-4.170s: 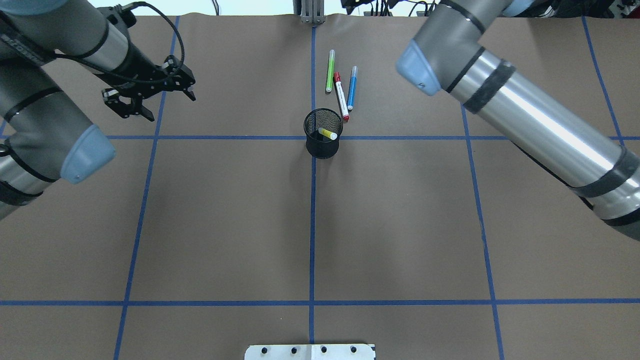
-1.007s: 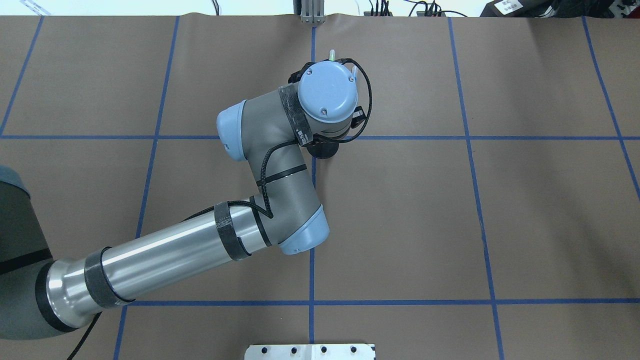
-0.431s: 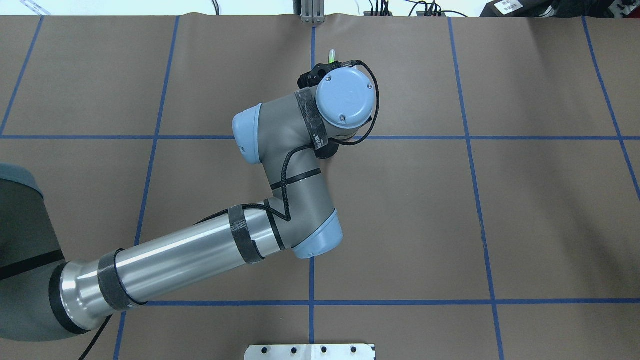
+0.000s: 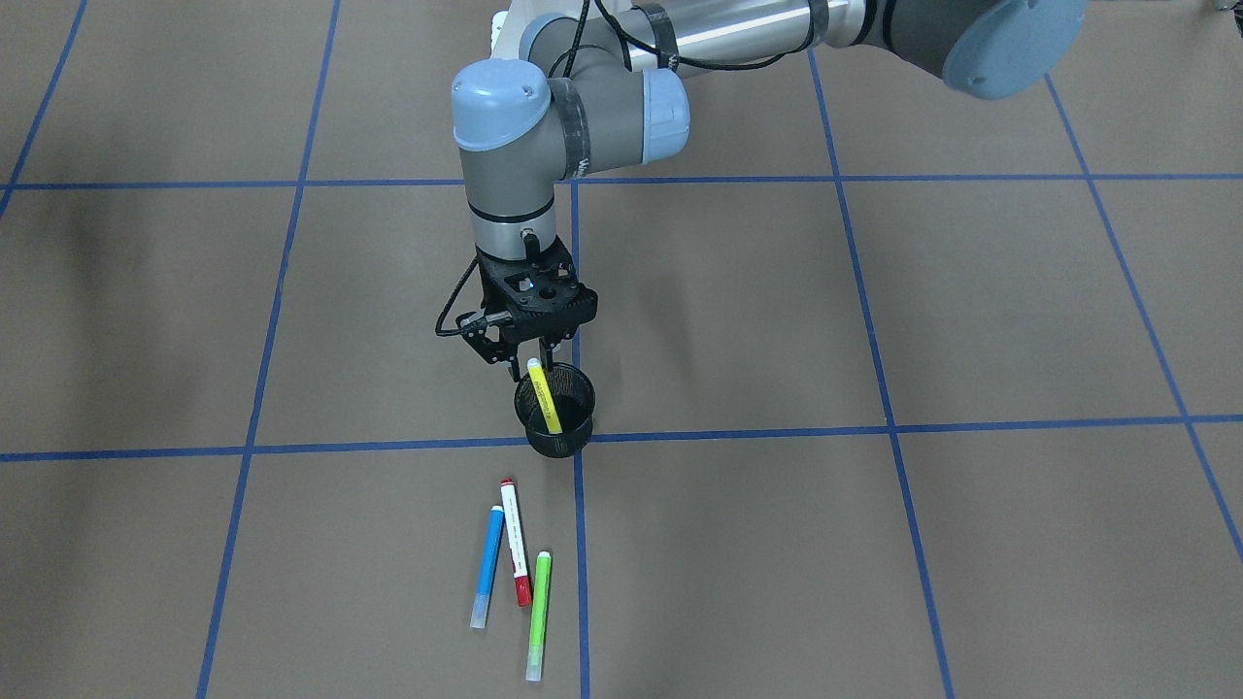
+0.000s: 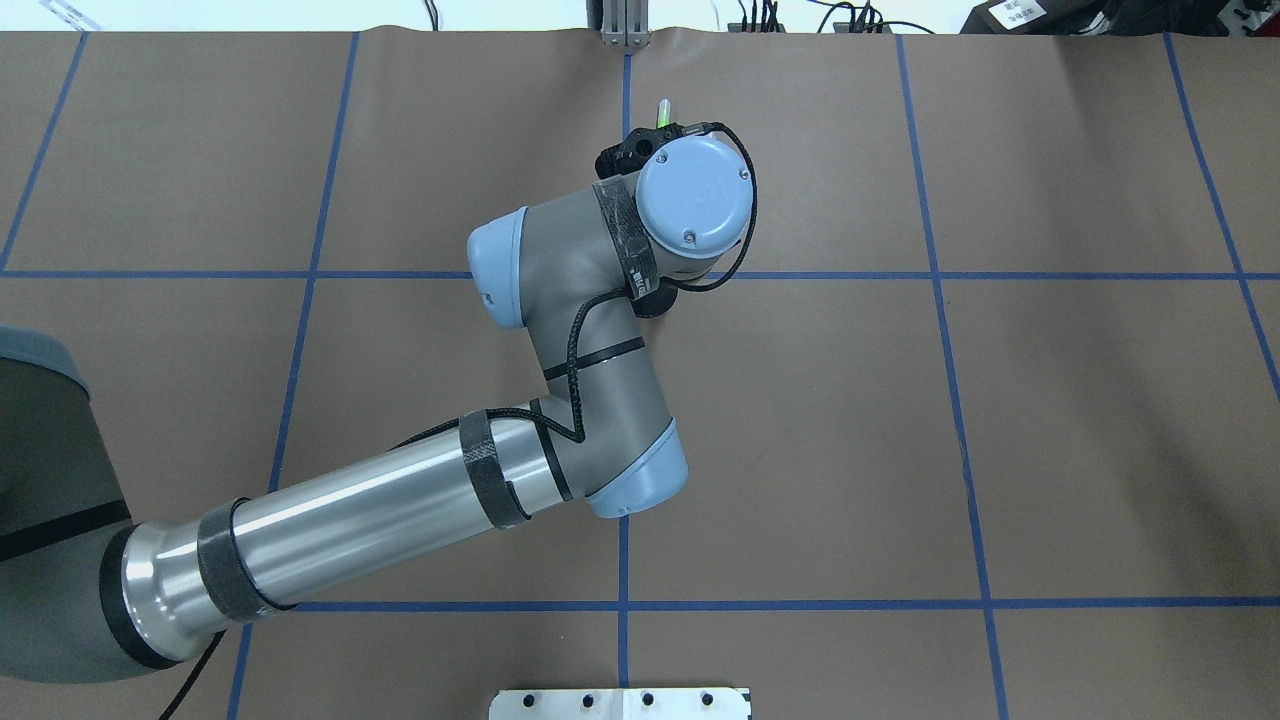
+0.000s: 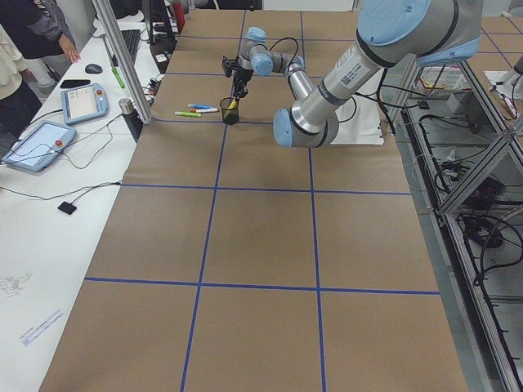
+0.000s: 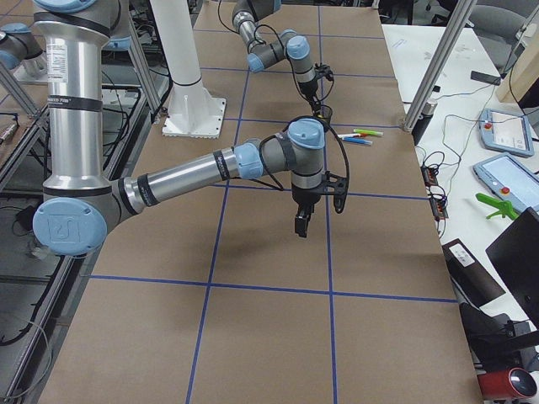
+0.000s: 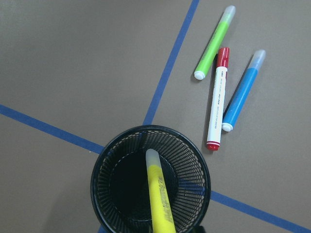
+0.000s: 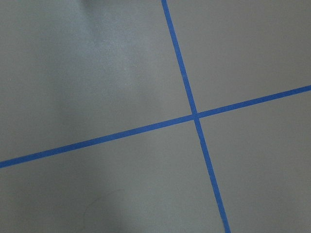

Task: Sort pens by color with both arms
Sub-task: 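Lower the left gripper onto the yellow highlighter in the cup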

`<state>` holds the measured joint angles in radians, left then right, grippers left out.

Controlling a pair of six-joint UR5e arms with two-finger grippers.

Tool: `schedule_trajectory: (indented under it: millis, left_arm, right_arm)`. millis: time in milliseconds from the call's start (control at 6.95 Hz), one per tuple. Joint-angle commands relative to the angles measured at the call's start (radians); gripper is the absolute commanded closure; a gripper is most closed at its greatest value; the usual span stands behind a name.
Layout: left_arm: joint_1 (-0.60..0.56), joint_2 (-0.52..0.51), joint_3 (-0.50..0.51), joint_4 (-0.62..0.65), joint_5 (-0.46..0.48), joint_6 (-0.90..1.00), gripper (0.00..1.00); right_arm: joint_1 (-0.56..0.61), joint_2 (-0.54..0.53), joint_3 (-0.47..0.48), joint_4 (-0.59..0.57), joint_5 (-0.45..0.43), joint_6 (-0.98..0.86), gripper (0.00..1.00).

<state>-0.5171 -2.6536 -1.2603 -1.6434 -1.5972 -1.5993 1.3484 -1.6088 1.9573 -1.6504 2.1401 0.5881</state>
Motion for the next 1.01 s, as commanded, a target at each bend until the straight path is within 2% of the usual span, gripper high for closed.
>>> schedule_trajectory:
  millis: [0, 144, 719, 863]
  left_arm:
    - [0.0, 0.001, -0.002, 0.022, 0.003, 0.016, 0.65]
    - [0.0, 0.001, -0.002, 0.024, 0.005, 0.016, 0.69]
    - [0.0, -0.002, -0.01, 0.042, 0.005, 0.016, 0.97]
    - [0.0, -0.006, -0.011, 0.046, 0.005, 0.016, 1.0]
  right_arm:
    - [-0.037, 0.012, -0.006, 0.001, -0.011, -0.001, 0.0]
    - [-0.049, 0.004, -0.003, 0.003, -0.034, 0.007, 0.0]
    - [-0.058, 0.012, -0.02, 0.003, -0.063, 0.007, 0.0]
    - [-0.058, 0.013, -0.026, 0.003, -0.063, 0.003, 0.0]
